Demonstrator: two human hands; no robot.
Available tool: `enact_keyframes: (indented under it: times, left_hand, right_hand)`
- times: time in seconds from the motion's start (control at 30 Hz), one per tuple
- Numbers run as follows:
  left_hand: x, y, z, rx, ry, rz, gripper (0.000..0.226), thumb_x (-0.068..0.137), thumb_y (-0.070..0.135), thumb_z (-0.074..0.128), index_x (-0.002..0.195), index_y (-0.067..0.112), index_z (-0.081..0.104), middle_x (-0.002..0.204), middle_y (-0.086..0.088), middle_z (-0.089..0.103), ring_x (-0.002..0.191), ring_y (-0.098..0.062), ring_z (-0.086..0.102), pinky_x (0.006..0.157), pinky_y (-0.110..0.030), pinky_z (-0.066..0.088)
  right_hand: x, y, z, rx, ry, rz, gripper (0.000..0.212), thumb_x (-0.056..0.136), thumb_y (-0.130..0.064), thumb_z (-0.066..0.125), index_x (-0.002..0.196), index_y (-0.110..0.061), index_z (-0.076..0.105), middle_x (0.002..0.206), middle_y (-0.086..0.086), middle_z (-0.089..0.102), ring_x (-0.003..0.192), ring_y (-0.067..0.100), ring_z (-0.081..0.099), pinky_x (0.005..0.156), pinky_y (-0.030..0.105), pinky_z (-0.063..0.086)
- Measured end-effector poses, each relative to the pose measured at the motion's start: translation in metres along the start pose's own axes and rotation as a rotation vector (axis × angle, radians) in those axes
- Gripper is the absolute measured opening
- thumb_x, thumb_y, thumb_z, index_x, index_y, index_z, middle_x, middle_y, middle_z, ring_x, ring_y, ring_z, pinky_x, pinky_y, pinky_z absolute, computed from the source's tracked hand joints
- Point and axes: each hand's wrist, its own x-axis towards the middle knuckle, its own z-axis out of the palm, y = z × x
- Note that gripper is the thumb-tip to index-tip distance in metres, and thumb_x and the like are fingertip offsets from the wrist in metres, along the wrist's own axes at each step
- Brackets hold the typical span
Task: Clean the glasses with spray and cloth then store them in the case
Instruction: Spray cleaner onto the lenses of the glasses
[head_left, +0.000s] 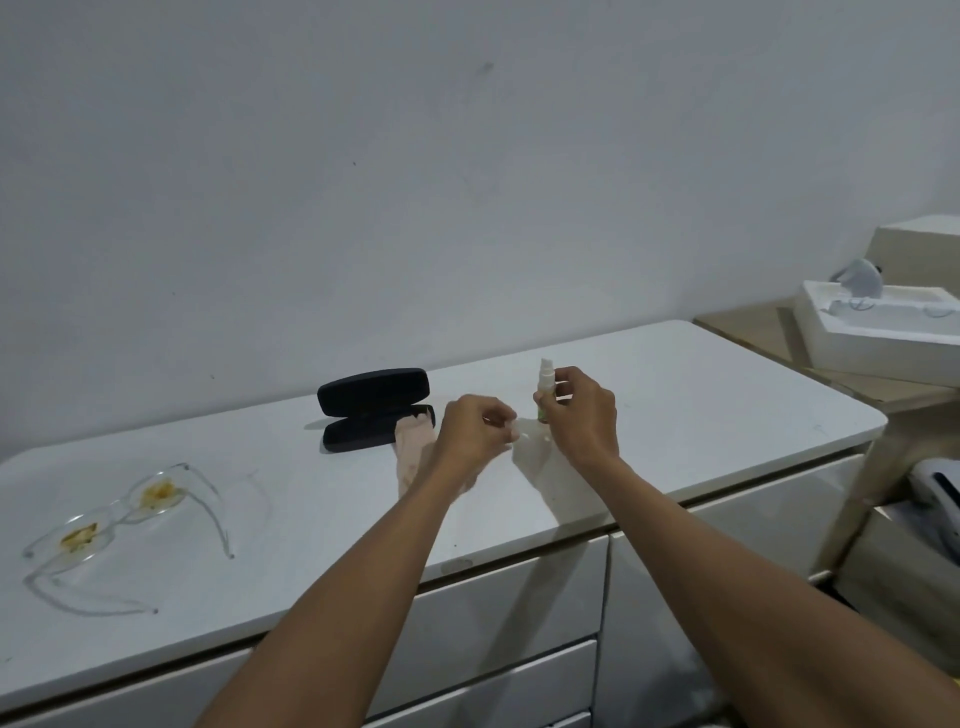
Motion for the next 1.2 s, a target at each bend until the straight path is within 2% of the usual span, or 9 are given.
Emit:
enact_keyframes:
  times: [0.2,0.33,0.43,0.5,0.57,0.7,0.9,1.03,1.2]
  left_hand:
    - [0.005,-0.009,0.007,0.209,-0.013,0.065,0.024,0.073,-0.004,0.081,0.087,0.015,0.08,0.082,-0.005,0.074,0.084,-0.028,0.073,0.078,-0.044,0.062]
    - [0.002,-0.007,0.006,0.272,-0.032,0.08,0.03,0.075,-0.002,0.08,0.102,0.011,0.077,0.086,-0.004,0.072,0.079,-0.022,0.068,0.063,-0.03,0.055]
    - [0.0,-0.003,-0.002,0.293,-0.061,0.087,0.043,0.079,0.008,0.08,0.121,0.012,0.07,0.106,-0.005,0.07,0.098,-0.018,0.066,0.072,-0.018,0.053]
    - [-0.001,0.002,-0.015,0.347,-0.041,0.141,0.049,0.08,0.016,0.082,0.127,0.015,0.067,0.114,-0.003,0.071,0.109,-0.014,0.064,0.088,-0.021,0.052]
    - [-0.002,0.008,-0.035,0.374,0.017,0.187,0.049,0.08,0.02,0.082,0.127,0.014,0.068,0.115,-0.002,0.073,0.113,-0.012,0.065,0.099,-0.03,0.051]
    - [-0.014,0.022,-0.091,0.428,0.127,0.26,0.037,0.082,0.02,0.08,0.118,0.015,0.073,0.112,-0.002,0.076,0.107,-0.014,0.069,0.1,-0.035,0.053]
    - [-0.062,0.02,-0.205,0.512,0.358,0.257,0.026,0.086,0.016,0.076,0.112,0.014,0.076,0.108,-0.003,0.077,0.103,-0.015,0.07,0.093,-0.027,0.052]
    - [-0.107,0.003,-0.27,0.54,0.485,0.191,0.025,0.087,0.017,0.076,0.111,0.017,0.076,0.106,0.0,0.077,0.1,-0.012,0.07,0.086,-0.023,0.05]
    - [-0.166,-0.025,-0.328,0.634,0.616,0.122,0.025,0.09,0.016,0.07,0.114,0.021,0.075,0.108,0.004,0.076,0.104,-0.012,0.068,0.097,-0.037,0.052]
  right_hand:
    - [0.001,0.003,0.0,-0.012,-0.012,-0.005,0.021,0.09,-0.024,0.073,0.109,-0.016,0.069,0.093,0.003,0.075,0.08,0.025,0.074,0.082,0.045,0.059]
    - [-0.001,0.001,0.0,-0.025,0.02,-0.052,0.022,0.09,-0.024,0.072,0.11,-0.016,0.07,0.09,0.004,0.073,0.083,0.025,0.071,0.081,0.042,0.057]
    - [-0.002,-0.01,0.001,-0.026,0.043,-0.096,0.026,0.09,-0.024,0.072,0.114,-0.015,0.069,0.097,0.007,0.07,0.089,0.026,0.068,0.082,0.042,0.055]
    - [-0.002,-0.023,0.003,-0.009,0.041,-0.138,0.028,0.091,-0.026,0.072,0.117,-0.017,0.068,0.101,0.006,0.067,0.088,0.026,0.068,0.083,0.045,0.056]
    - [-0.004,-0.038,0.007,0.026,0.034,-0.187,0.031,0.091,-0.026,0.072,0.12,-0.018,0.066,0.103,0.006,0.065,0.087,0.025,0.068,0.083,0.046,0.057]
    - [-0.012,-0.072,0.022,0.094,0.005,-0.309,0.035,0.091,-0.026,0.073,0.124,-0.019,0.064,0.106,0.006,0.068,0.087,0.026,0.068,0.082,0.048,0.057]
    - [-0.041,-0.13,0.067,0.207,-0.113,-0.491,0.057,0.093,-0.021,0.07,0.145,-0.032,0.051,0.094,-0.001,0.068,0.079,0.022,0.065,0.079,0.04,0.058]
    - [-0.068,-0.162,0.11,0.258,-0.185,-0.568,0.062,0.092,-0.024,0.069,0.149,-0.036,0.047,0.089,0.002,0.062,0.078,0.022,0.06,0.078,0.044,0.057]
    - [-0.108,-0.193,0.154,0.28,-0.28,-0.646,0.053,0.095,-0.021,0.066,0.145,-0.027,0.052,0.088,-0.006,0.056,0.076,0.014,0.053,0.079,0.027,0.045]
